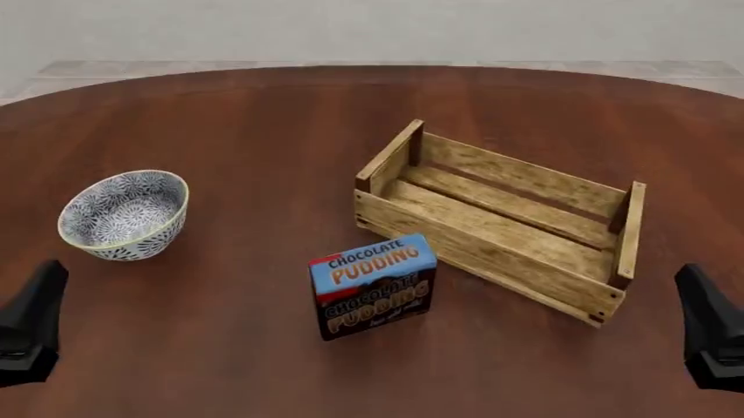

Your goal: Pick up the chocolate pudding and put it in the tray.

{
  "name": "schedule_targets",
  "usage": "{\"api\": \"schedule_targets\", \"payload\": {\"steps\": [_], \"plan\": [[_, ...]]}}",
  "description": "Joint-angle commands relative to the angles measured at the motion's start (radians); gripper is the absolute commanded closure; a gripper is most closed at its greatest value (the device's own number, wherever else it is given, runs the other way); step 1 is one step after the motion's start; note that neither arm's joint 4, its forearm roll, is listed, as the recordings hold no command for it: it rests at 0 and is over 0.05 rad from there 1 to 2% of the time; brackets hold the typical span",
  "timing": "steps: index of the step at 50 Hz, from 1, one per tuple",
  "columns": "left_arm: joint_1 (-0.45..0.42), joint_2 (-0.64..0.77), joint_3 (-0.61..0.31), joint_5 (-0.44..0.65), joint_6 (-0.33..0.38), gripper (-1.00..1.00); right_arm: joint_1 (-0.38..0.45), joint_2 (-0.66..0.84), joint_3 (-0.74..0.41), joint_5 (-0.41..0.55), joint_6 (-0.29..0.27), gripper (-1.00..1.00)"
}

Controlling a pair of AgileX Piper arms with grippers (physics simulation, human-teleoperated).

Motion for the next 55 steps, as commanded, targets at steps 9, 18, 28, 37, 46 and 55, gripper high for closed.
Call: {"api": "schedule_targets", "payload": {"steps": [9,18,28,37,46,55], "plan": [[-0.057,-0.026,0.005,0.061,-0.013,-1.00,-0.011,-0.006,-0.003,0.006,0.005,-1.00],[-0.077,0.028,0.002,-0.006,0.009,-1.00,-0.017,-0.009,-0.003,0.007,0.008,-1.00],[-0.081,0.090,0.005,-0.067,0.024,-1.00,-0.018,-0.009,-0.003,0.007,0.011,-1.00],[-0.090,0.271,-0.023,-0.213,0.073,-1.00,-0.018,-0.009,-0.003,0.008,0.012,-1.00],[-0.132,0.430,-0.153,-0.197,0.106,-1.00,-0.019,-0.002,-0.003,0.005,0.009,-1.00],[-0.187,0.525,-0.271,-0.145,0.141,-1.00,-0.022,0.010,-0.003,-0.001,0.008,-1.00]]}}
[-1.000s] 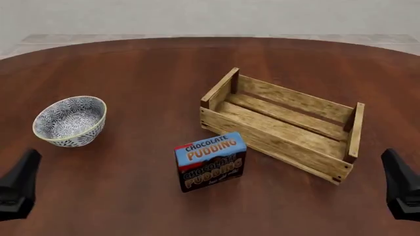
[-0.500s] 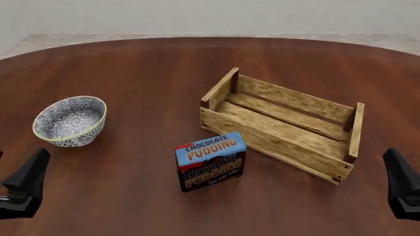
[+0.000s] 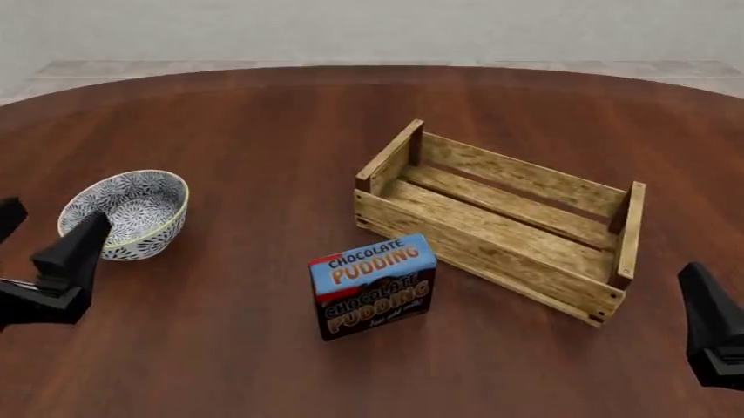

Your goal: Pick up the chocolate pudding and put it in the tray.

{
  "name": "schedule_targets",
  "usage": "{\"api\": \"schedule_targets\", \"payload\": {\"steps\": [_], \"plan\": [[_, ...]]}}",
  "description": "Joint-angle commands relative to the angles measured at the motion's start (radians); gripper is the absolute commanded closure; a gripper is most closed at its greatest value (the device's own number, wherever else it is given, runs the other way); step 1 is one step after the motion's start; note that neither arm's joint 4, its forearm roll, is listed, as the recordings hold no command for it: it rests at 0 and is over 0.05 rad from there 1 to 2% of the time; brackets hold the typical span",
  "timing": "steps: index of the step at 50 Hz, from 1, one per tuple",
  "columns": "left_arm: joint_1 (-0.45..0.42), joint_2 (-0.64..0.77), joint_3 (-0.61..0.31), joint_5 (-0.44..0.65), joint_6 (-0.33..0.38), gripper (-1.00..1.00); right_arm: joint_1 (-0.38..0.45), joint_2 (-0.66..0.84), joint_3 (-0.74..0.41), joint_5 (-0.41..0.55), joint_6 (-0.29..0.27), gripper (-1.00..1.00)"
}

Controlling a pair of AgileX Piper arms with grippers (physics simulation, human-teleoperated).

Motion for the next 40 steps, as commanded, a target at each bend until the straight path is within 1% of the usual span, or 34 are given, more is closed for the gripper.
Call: {"api": "schedule_targets", "payload": {"steps": [1,4,6,7,8,11,12,14,15,16,17,19,20,21,22,24,25,27,28,29,30,31,33,37,38,39,40], "plan": [[-0.060,0.151,-0.134,0.021,0.038,-1.00,-0.003,0.013,0.000,-0.006,-0.001,-1.00],[-0.080,0.215,-0.174,0.020,0.054,-1.00,-0.004,0.015,0.000,-0.007,-0.003,-1.00],[-0.117,0.274,-0.208,0.030,0.073,-1.00,-0.005,0.017,0.000,-0.008,-0.002,-1.00],[-0.137,0.293,-0.219,0.033,0.067,-1.00,-0.006,0.017,0.000,-0.009,-0.001,-1.00],[-0.135,0.336,-0.244,0.041,0.046,-1.00,-0.007,0.018,0.000,-0.009,0.000,-1.00],[-0.157,0.395,-0.288,0.055,0.074,-1.00,-0.007,0.020,0.000,-0.010,-0.003,-1.00],[-0.165,0.400,-0.298,0.058,0.099,-1.00,-0.008,0.021,0.000,-0.011,-0.003,-1.00],[-0.183,0.449,-0.335,0.079,0.102,-1.00,-0.009,0.024,0.000,-0.012,-0.003,-1.00],[-0.183,0.449,-0.335,0.079,0.102,-1.00,-0.009,0.024,0.000,-0.012,-0.003,-1.00],[-0.211,0.460,-0.352,0.095,0.116,-1.00,-0.009,0.025,0.000,-0.013,-0.003,-1.00],[-0.215,0.467,-0.365,0.106,0.125,-1.00,-0.011,0.026,0.000,-0.013,-0.002,-1.00],[-0.257,0.483,-0.398,0.136,0.141,-1.00,-0.011,0.026,0.000,-0.014,-0.002,-1.00],[-0.242,0.499,-0.412,0.142,0.149,-1.00,-0.012,0.026,0.000,-0.013,-0.001,-1.00],[-0.249,0.507,-0.427,0.151,0.145,-1.00,-0.013,0.026,0.000,-0.013,-0.001,-1.00],[-0.272,0.534,-0.450,0.175,0.146,-1.00,-0.013,0.025,0.000,-0.013,-0.001,-1.00],[-0.279,0.545,-0.463,0.185,0.153,-1.00,-0.014,0.026,0.000,-0.013,0.000,-1.00],[-0.294,0.589,-0.507,0.218,0.116,-1.00,-0.014,0.026,0.000,-0.013,-0.001,-1.00],[-0.305,0.597,-0.519,0.230,0.124,-1.00,-0.014,0.027,0.000,-0.014,-0.001,-1.00],[-0.295,0.599,-0.534,0.234,0.151,-1.00,-0.015,0.029,0.000,-0.015,0.000,-1.00],[-0.314,0.605,-0.545,0.245,0.153,-1.00,-0.015,0.029,0.000,-0.015,0.001,-1.00],[-0.340,0.619,-0.568,0.275,0.130,-1.00,-0.015,0.029,0.000,-0.015,0.001,-1.00],[-0.335,0.624,-0.576,0.278,0.148,-1.00,-0.016,0.029,0.000,-0.015,0.001,-1.00],[-0.366,0.646,-0.587,0.291,0.177,-1.00,-0.017,0.030,0.000,-0.015,0.002,-1.00],[-0.402,0.673,-0.603,0.303,0.184,-1.00,-0.019,0.029,0.000,-0.015,0.003,-1.00],[-0.429,0.665,-0.596,0.299,0.212,-1.00,-0.020,0.028,0.000,-0.015,0.003,-1.00],[-0.475,0.651,-0.593,0.309,0.201,-1.00,-0.020,0.028,0.000,-0.015,0.004,-1.00],[-0.479,0.663,-0.600,0.318,0.203,-1.00,-0.022,0.027,0.000,-0.014,0.006,-1.00]]}}
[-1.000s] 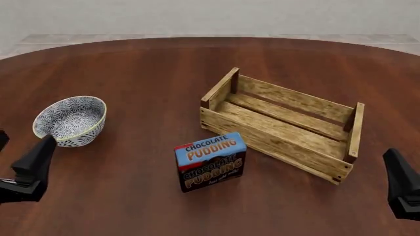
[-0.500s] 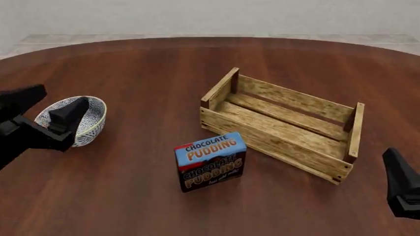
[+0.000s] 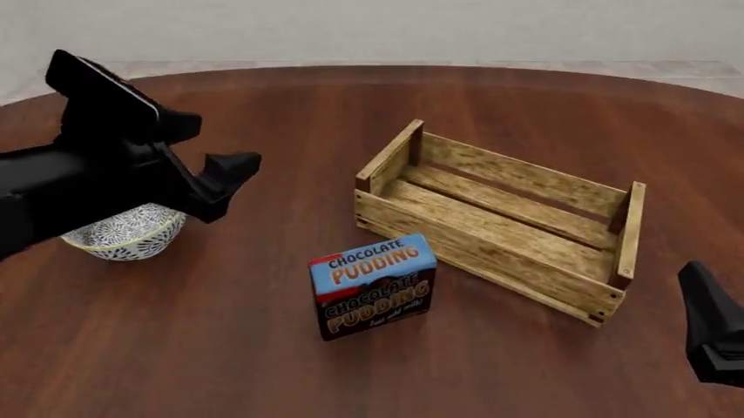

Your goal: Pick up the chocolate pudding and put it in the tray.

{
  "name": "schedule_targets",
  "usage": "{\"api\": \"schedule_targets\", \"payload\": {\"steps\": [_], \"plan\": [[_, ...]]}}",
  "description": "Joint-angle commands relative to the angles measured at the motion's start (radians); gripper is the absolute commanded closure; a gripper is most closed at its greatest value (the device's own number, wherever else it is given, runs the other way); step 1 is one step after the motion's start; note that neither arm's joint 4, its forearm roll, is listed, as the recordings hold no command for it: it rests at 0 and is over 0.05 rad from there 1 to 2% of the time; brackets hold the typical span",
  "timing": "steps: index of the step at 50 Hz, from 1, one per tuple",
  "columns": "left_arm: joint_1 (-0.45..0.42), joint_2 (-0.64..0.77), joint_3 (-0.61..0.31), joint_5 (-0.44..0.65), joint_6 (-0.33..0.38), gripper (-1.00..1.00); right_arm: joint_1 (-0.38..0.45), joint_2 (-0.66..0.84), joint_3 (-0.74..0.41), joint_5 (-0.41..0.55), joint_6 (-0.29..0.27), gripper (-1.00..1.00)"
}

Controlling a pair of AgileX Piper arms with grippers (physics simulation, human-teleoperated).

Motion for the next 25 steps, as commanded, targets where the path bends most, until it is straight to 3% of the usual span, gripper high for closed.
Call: {"api": "schedule_targets", "payload": {"steps": [1,8,18,25], "plan": [[-0.133,0.078,-0.086,0.075,0.032,-1.00,-0.007,0.000,0.000,0.000,0.005,-1.00],[-0.171,0.141,-0.128,0.109,0.007,-1.00,-0.008,-0.001,0.000,0.000,0.007,-1.00],[-0.266,0.171,-0.137,0.133,0.048,-1.00,-0.010,0.001,0.000,-0.001,0.007,-1.00],[-0.279,0.199,-0.139,0.124,0.074,-1.00,-0.012,0.001,0.000,0.000,0.008,-1.00]]}}
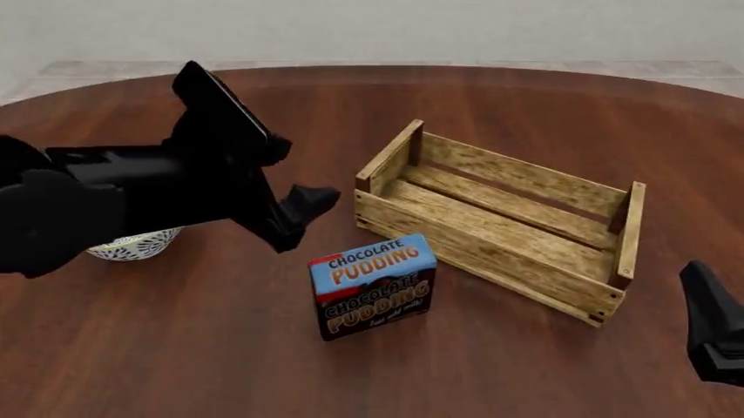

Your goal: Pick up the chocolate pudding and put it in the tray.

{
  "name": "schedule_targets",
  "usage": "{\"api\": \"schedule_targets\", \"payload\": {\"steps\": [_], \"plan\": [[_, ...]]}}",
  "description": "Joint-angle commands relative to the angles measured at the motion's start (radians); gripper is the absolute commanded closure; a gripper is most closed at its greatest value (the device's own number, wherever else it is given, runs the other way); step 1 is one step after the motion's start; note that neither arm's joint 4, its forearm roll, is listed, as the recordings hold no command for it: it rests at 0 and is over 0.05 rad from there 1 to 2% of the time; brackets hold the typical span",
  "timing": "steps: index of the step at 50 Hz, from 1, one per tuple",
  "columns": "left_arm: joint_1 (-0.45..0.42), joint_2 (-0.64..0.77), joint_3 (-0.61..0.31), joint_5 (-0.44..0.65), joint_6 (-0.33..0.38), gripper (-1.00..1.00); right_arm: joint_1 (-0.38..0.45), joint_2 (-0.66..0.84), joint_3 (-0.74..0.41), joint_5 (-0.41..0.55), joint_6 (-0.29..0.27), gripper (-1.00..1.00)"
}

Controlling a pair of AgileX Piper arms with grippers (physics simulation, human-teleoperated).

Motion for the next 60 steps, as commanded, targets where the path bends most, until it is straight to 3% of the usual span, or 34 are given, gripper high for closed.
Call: {"api": "schedule_targets", "payload": {"steps": [1,32,45,60], "plan": [[-0.063,0.049,-0.015,0.013,0.032,-1.00,-0.004,0.001,0.000,0.000,0.002,-1.00],[-0.087,0.117,0.039,-0.003,0.184,-1.00,-0.009,0.009,0.000,-0.005,-0.009,-1.00],[-0.159,0.099,0.066,0.014,0.208,-1.00,-0.009,0.018,0.000,-0.010,-0.015,-1.00],[-0.147,0.113,0.072,0.015,0.250,-1.00,-0.009,0.027,0.000,-0.015,-0.024,-1.00]]}}
